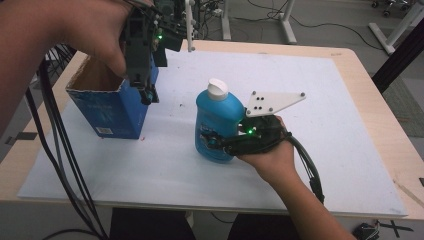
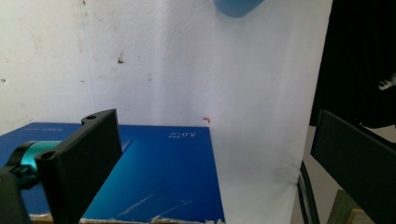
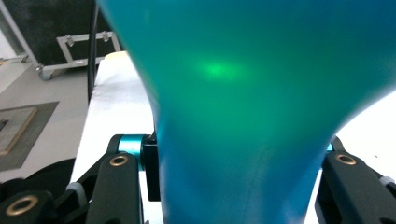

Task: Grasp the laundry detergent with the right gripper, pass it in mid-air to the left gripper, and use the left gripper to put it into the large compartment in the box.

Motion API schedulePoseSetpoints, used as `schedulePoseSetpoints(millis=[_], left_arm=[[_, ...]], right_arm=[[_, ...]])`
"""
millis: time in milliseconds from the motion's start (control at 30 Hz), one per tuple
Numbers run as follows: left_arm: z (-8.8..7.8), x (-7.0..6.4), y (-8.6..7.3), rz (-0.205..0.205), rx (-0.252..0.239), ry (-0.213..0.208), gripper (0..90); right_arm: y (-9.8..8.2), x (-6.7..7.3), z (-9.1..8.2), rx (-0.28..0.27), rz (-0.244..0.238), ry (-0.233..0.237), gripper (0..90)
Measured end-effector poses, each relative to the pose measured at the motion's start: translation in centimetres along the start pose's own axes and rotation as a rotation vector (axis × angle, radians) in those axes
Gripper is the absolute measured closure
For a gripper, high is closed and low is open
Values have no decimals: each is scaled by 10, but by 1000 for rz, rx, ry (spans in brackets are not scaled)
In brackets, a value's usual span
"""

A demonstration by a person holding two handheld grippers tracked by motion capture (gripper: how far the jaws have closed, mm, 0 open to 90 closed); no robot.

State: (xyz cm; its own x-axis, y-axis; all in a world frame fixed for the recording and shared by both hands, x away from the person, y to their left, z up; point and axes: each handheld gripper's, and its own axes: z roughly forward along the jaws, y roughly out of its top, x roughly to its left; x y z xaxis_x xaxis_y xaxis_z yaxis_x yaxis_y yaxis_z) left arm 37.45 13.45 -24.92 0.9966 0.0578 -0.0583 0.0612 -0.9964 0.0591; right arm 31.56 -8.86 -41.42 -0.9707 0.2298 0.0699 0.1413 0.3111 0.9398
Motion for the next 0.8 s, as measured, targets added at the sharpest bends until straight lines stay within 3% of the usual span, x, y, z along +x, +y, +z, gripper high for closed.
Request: schedulePoseSetpoints(millis=[333, 567, 800], left_arm=[[-9, -19, 24, 38, -25, -28, 17], [-15, -33, 42, 69, -28, -31, 17], [-16, -39, 53, 74, -33, -35, 17]], right_arm=[[24, -3, -12, 33, -65, 101, 466], [36, -3, -9, 43, -97, 162, 466], [46, -3, 0, 58, -115, 209, 469]])
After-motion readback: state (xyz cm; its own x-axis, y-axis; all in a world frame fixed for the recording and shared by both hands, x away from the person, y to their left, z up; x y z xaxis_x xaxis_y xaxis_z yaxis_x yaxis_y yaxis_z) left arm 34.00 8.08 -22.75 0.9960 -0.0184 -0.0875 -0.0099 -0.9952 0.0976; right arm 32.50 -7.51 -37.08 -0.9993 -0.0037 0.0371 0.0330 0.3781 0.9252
